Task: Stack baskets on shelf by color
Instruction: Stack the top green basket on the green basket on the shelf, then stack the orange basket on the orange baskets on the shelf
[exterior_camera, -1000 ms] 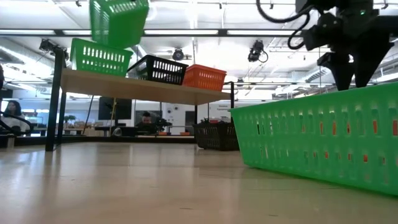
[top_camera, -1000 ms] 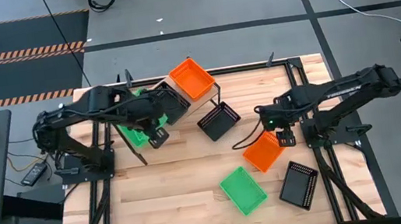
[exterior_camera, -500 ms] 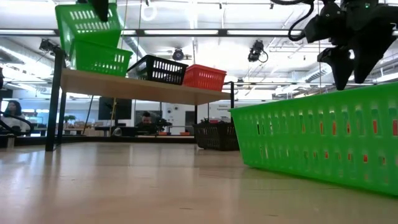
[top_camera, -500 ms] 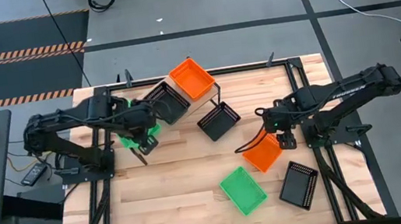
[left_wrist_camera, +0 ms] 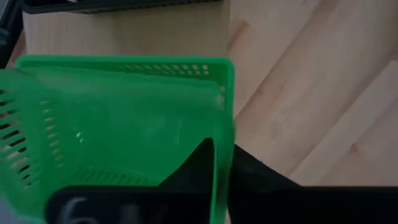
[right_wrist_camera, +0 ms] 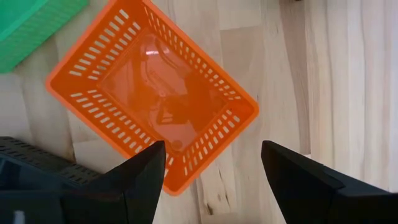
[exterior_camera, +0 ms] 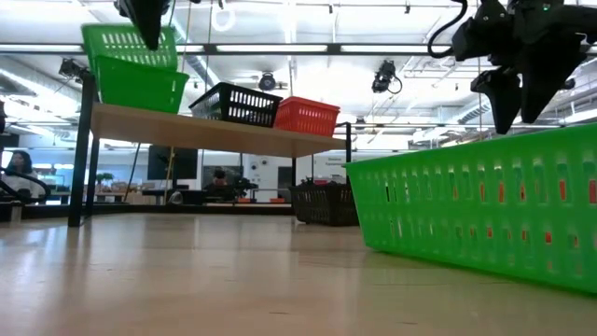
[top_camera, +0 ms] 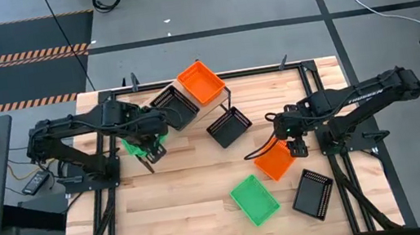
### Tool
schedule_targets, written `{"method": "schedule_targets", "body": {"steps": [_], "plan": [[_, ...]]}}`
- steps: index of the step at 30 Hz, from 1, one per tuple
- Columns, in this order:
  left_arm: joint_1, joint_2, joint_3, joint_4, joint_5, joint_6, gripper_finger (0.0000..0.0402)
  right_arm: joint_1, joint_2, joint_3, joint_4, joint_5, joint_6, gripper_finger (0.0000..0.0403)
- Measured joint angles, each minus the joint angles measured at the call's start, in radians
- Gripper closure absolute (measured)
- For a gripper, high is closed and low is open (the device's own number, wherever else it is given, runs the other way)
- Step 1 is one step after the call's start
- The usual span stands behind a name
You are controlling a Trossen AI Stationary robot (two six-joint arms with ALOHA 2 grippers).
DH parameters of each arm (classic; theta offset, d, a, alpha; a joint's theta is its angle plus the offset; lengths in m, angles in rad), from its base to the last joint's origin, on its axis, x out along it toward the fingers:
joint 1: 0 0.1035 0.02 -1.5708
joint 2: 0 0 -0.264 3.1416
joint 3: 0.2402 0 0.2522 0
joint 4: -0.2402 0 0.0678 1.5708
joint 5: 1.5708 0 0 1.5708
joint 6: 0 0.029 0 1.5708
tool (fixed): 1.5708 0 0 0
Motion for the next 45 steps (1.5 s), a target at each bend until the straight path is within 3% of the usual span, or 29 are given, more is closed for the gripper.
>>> {"method": "schedule_targets", "body": {"steps": [10, 17, 21, 24, 28, 33, 39, 45], "plan": [[0.035, 0.016, 0.011, 0.002, 0.021, -0.004, 0.0256, 0.000, 0.000, 0.000, 0.002, 0.003, 0.000, 0.0131], [0.036, 0.015, 0.194, 0.073, 0.028, -0.012, 0.0236, 0.000, 0.000, 0.000, 0.013, 0.008, -0.013, 0.0131], [-0.060, 0.012, 0.280, 0.222, -0.113, 0.046, 0.0247, 0.000, 0.000, 0.000, 0.096, 0.008, -0.066, 0.0131], [-0.165, 0.014, 0.273, 0.360, -0.227, 0.129, 0.0256, 0.000, 0.000, 0.000, 0.150, 0.008, -0.063, 0.0131], [-0.267, 0.021, 0.194, 0.558, -0.291, 0.191, 0.0259, 0.006, 0.000, 0.000, 0.160, 0.002, -0.041, 0.0131], [-0.343, 0.021, 0.013, 0.774, -0.299, 0.194, 0.0260, 0.046, 0.021, -0.001, 0.161, 0.000, 0.037, 0.0131], [-0.406, 0.022, -0.219, 1.090, -0.299, 0.179, 0.0266, 0.126, 0.121, -0.014, 0.162, 0.000, 0.182, 0.0131], [-0.452, 0.022, -0.352, 1.305, -0.307, 0.191, 0.0273, 0.185, 0.212, -0.015, 0.177, 0.005, 0.335, 0.0131]]}}
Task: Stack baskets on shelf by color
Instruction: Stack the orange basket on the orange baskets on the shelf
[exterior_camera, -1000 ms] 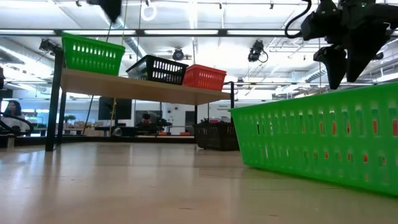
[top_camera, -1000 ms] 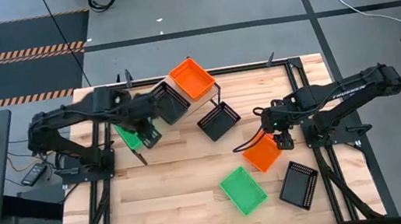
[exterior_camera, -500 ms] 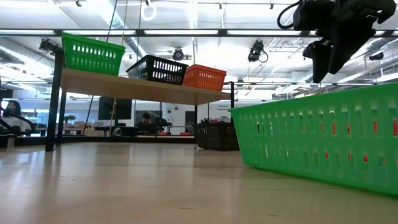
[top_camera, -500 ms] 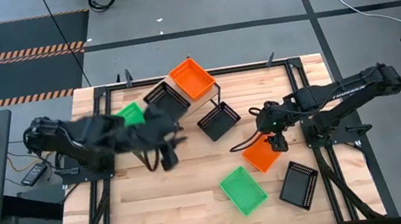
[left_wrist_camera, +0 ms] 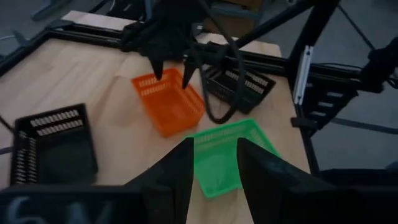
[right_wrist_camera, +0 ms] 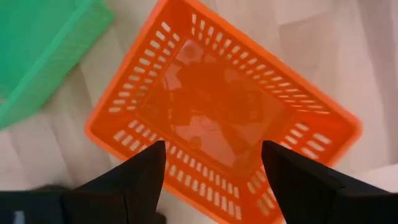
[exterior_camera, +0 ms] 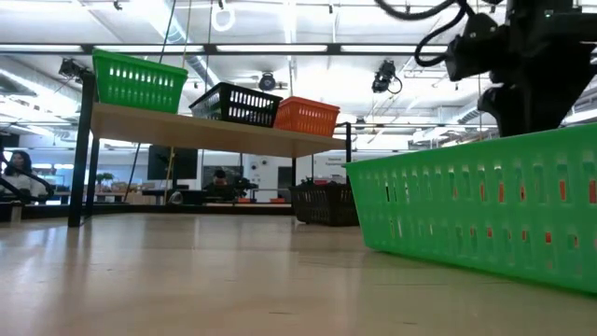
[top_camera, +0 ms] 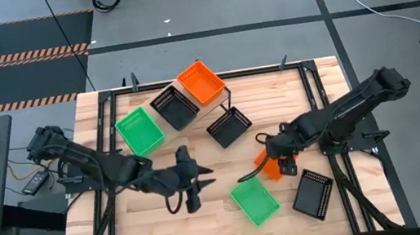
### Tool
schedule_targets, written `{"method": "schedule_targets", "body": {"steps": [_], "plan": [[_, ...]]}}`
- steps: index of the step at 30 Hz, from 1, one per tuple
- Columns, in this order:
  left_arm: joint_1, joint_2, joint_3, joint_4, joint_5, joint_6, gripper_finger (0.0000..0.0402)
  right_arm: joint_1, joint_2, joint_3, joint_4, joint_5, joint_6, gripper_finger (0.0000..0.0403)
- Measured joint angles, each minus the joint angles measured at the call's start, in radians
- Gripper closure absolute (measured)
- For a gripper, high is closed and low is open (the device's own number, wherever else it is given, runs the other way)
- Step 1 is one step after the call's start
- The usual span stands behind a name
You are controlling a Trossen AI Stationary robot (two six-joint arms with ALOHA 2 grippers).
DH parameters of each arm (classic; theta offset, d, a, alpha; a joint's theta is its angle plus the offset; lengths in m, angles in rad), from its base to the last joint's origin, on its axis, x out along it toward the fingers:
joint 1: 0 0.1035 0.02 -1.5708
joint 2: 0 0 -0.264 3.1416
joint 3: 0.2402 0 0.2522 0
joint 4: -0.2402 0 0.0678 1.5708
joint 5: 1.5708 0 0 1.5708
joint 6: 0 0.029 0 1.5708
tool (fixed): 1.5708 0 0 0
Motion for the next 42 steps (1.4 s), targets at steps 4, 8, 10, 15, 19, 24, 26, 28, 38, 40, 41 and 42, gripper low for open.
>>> {"method": "schedule_targets", "body": {"steps": [4, 8, 10, 15, 19, 24, 26, 28, 38, 40, 41, 42], "plan": [[-0.008, 0.000, -0.056, 0.117, -0.044, 0.047, 0.0274, 0.034, 0.032, 0.000, 0.062, 0.002, 0.096, 0.0131], [0.001, 0.000, -0.094, 0.235, -0.125, 0.109, 0.0274, 0.073, 0.070, 0.000, 0.118, -0.006, 0.135, 0.0132], [0.006, 0.000, -0.114, 0.302, -0.134, 0.130, 0.0274, 0.085, 0.090, 0.000, 0.132, -0.009, 0.168, 0.0136], [0.004, 0.000, -0.155, 0.385, -0.135, 0.171, 0.0274, 0.093, 0.125, 0.001, 0.175, -0.023, 0.231, 0.0153], [0.004, 0.000, -0.155, 0.408, -0.127, 0.188, 0.0274, 0.092, 0.120, 0.002, 0.211, -0.014, 0.260, 0.0162], [0.002, 0.000, -0.155, 0.415, -0.086, 0.208, 0.0274, 0.091, 0.132, 0.003, 0.220, 0.010, 0.263, 0.0165], [0.001, 0.000, -0.155, 0.415, -0.085, 0.210, 0.0274, 0.087, 0.156, 0.003, 0.221, 0.004, 0.256, 0.0165], [0.001, 0.000, -0.155, 0.420, -0.084, 0.211, 0.0274, 0.082, 0.180, 0.003, 0.221, 0.002, 0.259, 0.0165], [-0.003, 0.000, -0.155, 0.423, -0.084, 0.210, 0.0274, 0.039, 0.231, 0.002, 0.224, -0.011, 0.270, 0.0166], [-0.003, 0.000, -0.155, 0.425, -0.084, 0.210, 0.0274, 0.034, 0.213, 0.002, 0.220, -0.020, 0.269, 0.0167], [-0.003, 0.000, -0.155, 0.425, -0.084, 0.210, 0.0274, 0.034, 0.205, 0.002, 0.222, -0.016, 0.269, 0.0167], [-0.003, 0.000, -0.155, 0.426, -0.084, 0.210, 0.0274, 0.034, 0.202, 0.003, 0.221, -0.005, 0.269, 0.0167]]}}
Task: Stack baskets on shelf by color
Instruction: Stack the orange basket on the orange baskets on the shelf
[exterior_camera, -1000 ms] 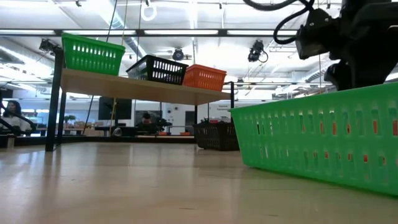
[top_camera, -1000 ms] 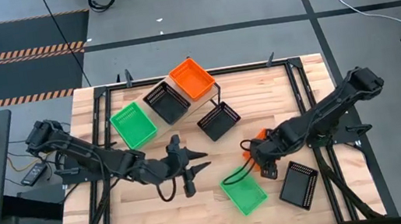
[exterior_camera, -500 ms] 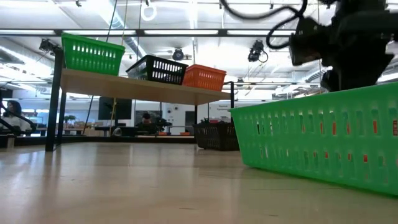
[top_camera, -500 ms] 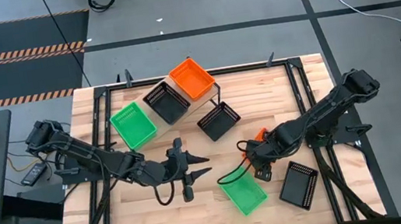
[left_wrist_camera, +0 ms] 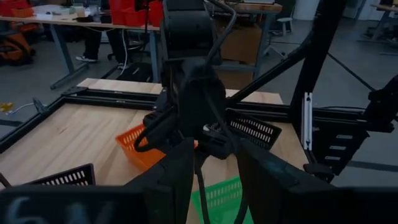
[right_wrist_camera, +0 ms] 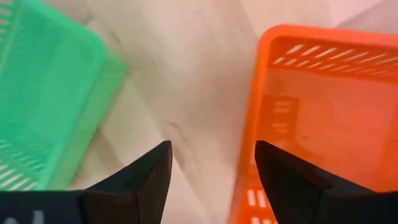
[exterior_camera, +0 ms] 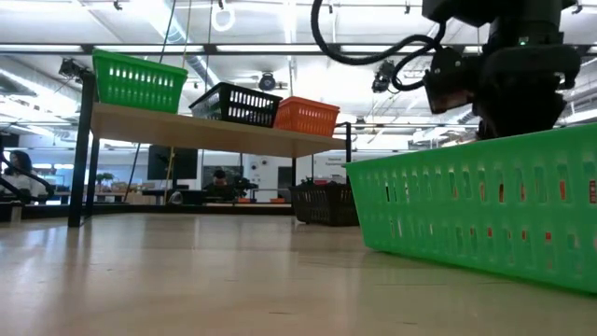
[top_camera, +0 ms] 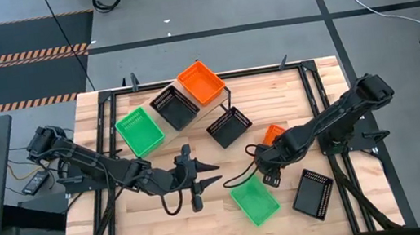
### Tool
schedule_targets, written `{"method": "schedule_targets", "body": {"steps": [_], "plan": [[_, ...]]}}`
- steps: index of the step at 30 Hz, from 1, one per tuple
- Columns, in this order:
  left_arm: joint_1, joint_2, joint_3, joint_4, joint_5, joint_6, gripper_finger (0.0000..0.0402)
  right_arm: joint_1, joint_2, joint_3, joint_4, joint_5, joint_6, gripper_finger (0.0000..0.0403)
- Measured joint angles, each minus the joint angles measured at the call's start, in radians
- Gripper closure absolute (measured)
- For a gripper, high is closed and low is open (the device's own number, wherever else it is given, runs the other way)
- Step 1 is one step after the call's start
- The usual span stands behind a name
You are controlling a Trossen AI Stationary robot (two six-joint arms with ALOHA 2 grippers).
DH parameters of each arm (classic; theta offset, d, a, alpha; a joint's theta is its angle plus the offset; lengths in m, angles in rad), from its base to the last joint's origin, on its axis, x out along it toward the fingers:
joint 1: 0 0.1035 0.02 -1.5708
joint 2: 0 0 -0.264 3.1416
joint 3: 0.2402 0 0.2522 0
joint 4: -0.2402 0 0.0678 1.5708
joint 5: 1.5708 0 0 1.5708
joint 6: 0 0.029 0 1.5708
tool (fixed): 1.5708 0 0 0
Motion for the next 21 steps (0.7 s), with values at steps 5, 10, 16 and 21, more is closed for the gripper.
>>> {"method": "schedule_targets", "body": {"steps": [5, 10, 16, 21], "plan": [[0.000, 0.000, 0.000, 0.003, 0.000, 0.011, 0.0274, 0.000, 0.011, 0.000, -0.032, 0.073, -0.037, 0.0167], [-0.016, 0.000, 0.000, 0.003, -0.001, -0.005, 0.0274, -0.001, 0.019, 0.000, -0.060, 0.135, -0.106, 0.0183], [-0.033, 0.000, 0.001, 0.003, -0.002, -0.006, 0.0274, -0.001, 0.019, -0.003, -0.061, 0.148, -0.176, 0.0281], [-0.033, 0.000, 0.001, 0.003, -0.005, -0.009, 0.0274, -0.015, 0.019, -0.003, -0.063, 0.162, -0.295, 0.0385]]}}
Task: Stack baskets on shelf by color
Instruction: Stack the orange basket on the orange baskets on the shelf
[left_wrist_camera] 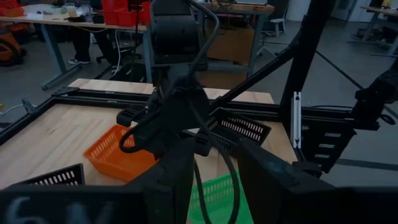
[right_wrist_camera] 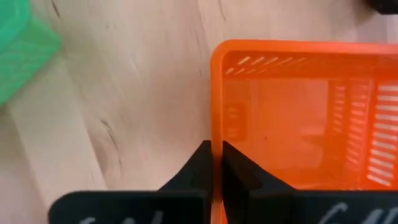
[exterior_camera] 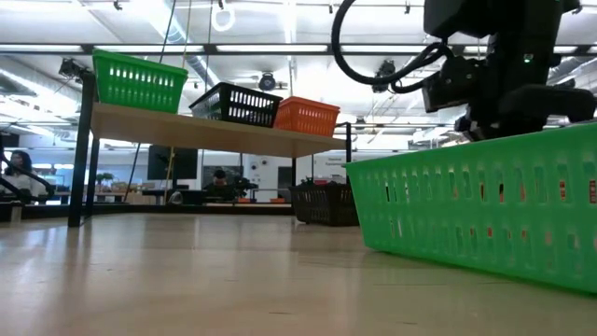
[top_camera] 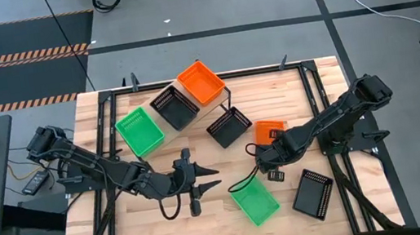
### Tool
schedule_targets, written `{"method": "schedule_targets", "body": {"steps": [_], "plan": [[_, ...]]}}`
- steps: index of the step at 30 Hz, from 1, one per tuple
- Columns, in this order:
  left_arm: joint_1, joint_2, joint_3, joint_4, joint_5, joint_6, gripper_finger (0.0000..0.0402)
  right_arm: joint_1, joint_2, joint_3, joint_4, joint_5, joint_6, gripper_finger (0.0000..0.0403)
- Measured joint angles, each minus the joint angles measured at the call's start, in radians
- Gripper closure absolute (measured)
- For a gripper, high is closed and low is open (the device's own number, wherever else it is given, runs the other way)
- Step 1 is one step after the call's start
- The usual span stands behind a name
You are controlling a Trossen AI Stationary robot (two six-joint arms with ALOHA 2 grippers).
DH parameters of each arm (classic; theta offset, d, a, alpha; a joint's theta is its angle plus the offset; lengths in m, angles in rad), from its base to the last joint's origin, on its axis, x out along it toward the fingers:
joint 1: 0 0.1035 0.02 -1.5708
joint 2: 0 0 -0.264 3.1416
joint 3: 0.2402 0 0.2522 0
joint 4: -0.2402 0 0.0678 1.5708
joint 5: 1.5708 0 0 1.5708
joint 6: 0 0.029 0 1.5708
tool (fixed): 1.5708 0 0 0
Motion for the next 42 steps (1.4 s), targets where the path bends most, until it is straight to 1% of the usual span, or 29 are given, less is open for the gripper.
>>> {"method": "schedule_targets", "body": {"steps": [2, 5, 8, 10, 13, 18, 21, 25, 30, 34, 37, 39, 42], "plan": [[0.000, 0.000, 0.000, 0.000, 0.000, -0.004, 0.0274, -0.014, -0.001, 0.003, -0.018, 0.000, -0.026, 0.0384], [0.000, 0.000, 0.000, -0.004, -0.001, -0.004, 0.0274, -0.032, -0.001, 0.033, -0.097, -0.003, -0.032, 0.0376], [-0.002, 0.000, 0.001, -0.026, -0.009, -0.016, 0.0274, -0.037, -0.001, 0.098, -0.218, 0.024, -0.048, 0.0388], [-0.006, 0.009, 0.001, -0.043, -0.016, -0.043, 0.0274, -0.037, -0.001, 0.161, -0.298, 0.075, -0.067, 0.0389], [-0.018, 0.028, 0.001, -0.056, -0.019, -0.056, 0.0274, -0.034, -0.001, 0.273, -0.388, 0.179, -0.125, 0.0384], [-0.030, 0.047, 0.001, -0.056, -0.014, -0.062, 0.0274, -0.056, -0.001, 0.488, -0.472, 0.355, -0.317, 0.0386], [-0.040, 0.047, 0.001, -0.058, -0.015, -0.077, 0.0274, -0.095, -0.001, 0.615, -0.477, 0.403, -0.447, 0.0389], [-0.067, 0.047, 0.001, -0.081, -0.015, -0.076, 0.0274, -0.166, -0.001, 0.751, -0.449, 0.405, -0.621, 0.0384], [-0.095, 0.047, 0.001, -0.132, -0.014, -0.088, 0.0274, -0.262, -0.001, 0.835, -0.369, 0.376, -0.880, 0.0384], [-0.123, 0.047, 0.001, -0.154, -0.015, -0.088, 0.0274, -0.335, -0.001, 0.838, -0.245, 0.292, -1.111, 0.0388], [-0.142, 0.047, 0.001, -0.158, -0.017, -0.105, 0.0273, -0.385, -0.001, 0.834, -0.141, 0.212, -1.237, 0.0385], [-0.153, 0.047, 0.001, -0.157, -0.040, -0.115, 0.0273, -0.414, 0.000, 0.829, -0.077, 0.162, -1.279, 0.0384], [-0.169, 0.047, 0.001, -0.158, -0.088, -0.120, 0.0273, -0.459, 0.000, 0.828, -0.006, 0.079, -1.286, 0.0386]]}}
